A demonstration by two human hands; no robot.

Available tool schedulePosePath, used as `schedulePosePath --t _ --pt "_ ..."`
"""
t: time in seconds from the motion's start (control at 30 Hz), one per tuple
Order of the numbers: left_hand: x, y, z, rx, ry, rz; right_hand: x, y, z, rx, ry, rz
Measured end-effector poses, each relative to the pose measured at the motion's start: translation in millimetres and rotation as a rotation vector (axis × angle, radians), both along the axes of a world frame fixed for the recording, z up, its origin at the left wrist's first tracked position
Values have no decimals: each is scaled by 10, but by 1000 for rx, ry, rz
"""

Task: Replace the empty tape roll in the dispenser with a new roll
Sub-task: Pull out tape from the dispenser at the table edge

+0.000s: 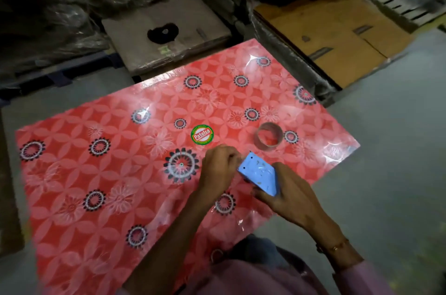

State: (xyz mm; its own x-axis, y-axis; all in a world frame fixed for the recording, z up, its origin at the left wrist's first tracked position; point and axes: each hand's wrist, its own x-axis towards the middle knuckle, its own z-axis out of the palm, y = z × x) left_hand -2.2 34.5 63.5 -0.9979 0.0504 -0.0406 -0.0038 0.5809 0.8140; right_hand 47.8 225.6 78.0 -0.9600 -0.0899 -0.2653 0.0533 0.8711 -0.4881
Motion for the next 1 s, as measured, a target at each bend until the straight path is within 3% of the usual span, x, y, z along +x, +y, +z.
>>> schedulePosePath --t 0.2,0.33,0.57,0.83,1.0 --pt "310 136 -376 66 -266 -186 573 127 -160 -12 -157 -153" --pt "586 218 -520 84 -349 -135 967 70 -314 11 -266 -248" --pt "1058 256 -850 -65 -462 -88 1337 29 -464 6 -378 -292" --pt "1178 323 -852 -226 -377 -64 1364 38 -707 4 -438 -258" --pt "1168 332 -953 -182 -380 -57 1334 38 -759 -19 -389 -235"
